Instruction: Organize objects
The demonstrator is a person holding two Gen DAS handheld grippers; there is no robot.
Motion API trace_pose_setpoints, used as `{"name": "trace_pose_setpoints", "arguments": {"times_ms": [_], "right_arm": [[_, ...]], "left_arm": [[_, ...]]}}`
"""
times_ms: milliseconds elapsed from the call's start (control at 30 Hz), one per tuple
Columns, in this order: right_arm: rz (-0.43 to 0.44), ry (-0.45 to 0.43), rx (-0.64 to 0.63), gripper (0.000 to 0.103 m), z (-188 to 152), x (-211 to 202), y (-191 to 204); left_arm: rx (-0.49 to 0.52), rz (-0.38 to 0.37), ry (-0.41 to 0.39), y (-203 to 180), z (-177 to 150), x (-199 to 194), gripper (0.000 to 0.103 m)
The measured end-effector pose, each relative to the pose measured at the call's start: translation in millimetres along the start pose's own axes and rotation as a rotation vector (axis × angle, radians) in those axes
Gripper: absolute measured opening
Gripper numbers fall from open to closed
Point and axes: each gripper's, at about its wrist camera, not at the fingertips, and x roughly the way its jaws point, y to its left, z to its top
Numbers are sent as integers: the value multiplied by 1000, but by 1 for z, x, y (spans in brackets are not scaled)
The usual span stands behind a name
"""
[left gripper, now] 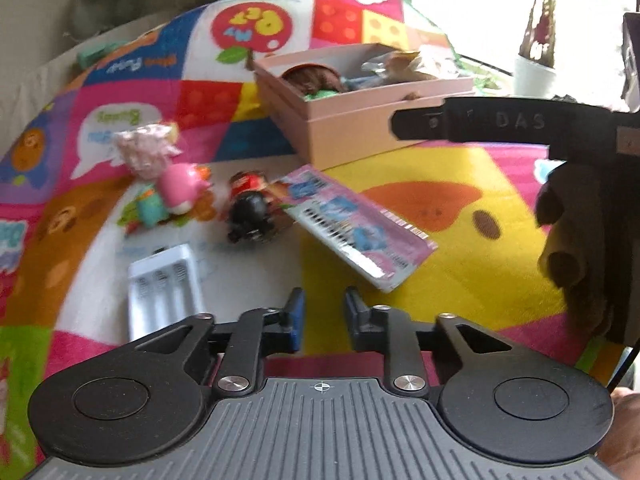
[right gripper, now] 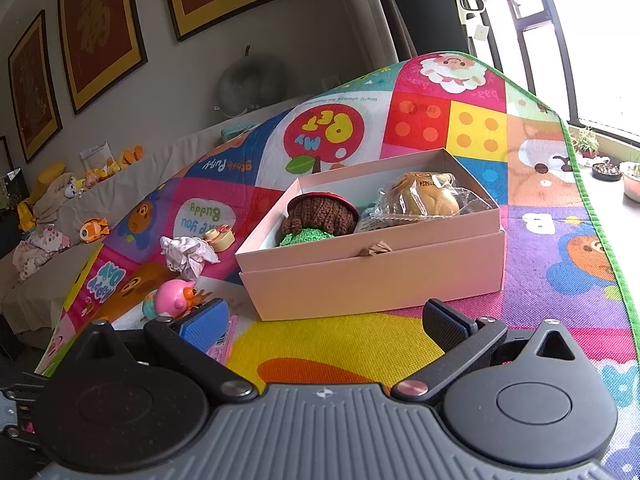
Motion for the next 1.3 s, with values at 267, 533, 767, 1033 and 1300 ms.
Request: {"name": "trace_pose_setpoints", "arguments": {"times_ms": [267,533,767,1033,1300], "right_arm": [[0,1,0,103,0,0,0],[3,2,-1,103,0,0,1],[20,17,-10,103,-1,2,0],[174,192,-160,103,2,19,36],[175,344,-325,48,-8,49,77]], "left_arm": [[-56,-2,55,17,-8,-11,33],[-31,-100,81,8,-8,-14,50],[14,-147,75,-9,-9,-8,88],[-52,-147,0,17,-11,-38,78],[-250,74,-78,77,-1,-47,77]]}}
